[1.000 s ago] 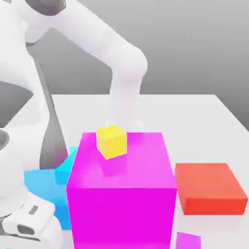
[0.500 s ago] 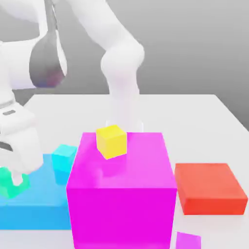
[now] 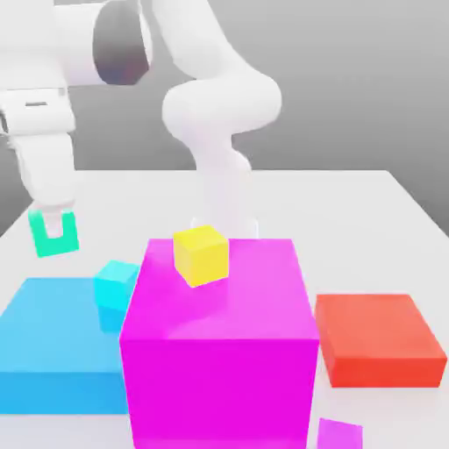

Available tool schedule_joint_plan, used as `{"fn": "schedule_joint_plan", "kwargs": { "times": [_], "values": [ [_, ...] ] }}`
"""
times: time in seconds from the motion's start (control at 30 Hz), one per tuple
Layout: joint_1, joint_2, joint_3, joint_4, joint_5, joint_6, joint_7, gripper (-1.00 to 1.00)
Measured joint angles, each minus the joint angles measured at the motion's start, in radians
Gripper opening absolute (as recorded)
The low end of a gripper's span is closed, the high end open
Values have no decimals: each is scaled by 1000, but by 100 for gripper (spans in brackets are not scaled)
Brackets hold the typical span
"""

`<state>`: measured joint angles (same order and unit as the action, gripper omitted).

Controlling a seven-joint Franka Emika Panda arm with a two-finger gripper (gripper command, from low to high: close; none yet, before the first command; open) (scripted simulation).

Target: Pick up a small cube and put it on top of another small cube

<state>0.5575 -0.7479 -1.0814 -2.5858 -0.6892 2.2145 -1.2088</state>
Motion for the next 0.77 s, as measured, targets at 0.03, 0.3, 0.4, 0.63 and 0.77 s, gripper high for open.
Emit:
{"fn": "schedule_joint_plan", "kwargs": {
  "times": [0.03,0.3,0.4,0.63,0.77],
  "values": [
    [-25,-8,21,-17,-2,-8,35,-100],
    [-199,-46,154,-153,-9,-65,314,-100],
    [-257,-49,187,-205,-9,-82,419,-100],
    [-248,102,81,-284,-73,105,511,-100],
    [-237,135,55,-293,-86,147,514,100]
  ]
}}
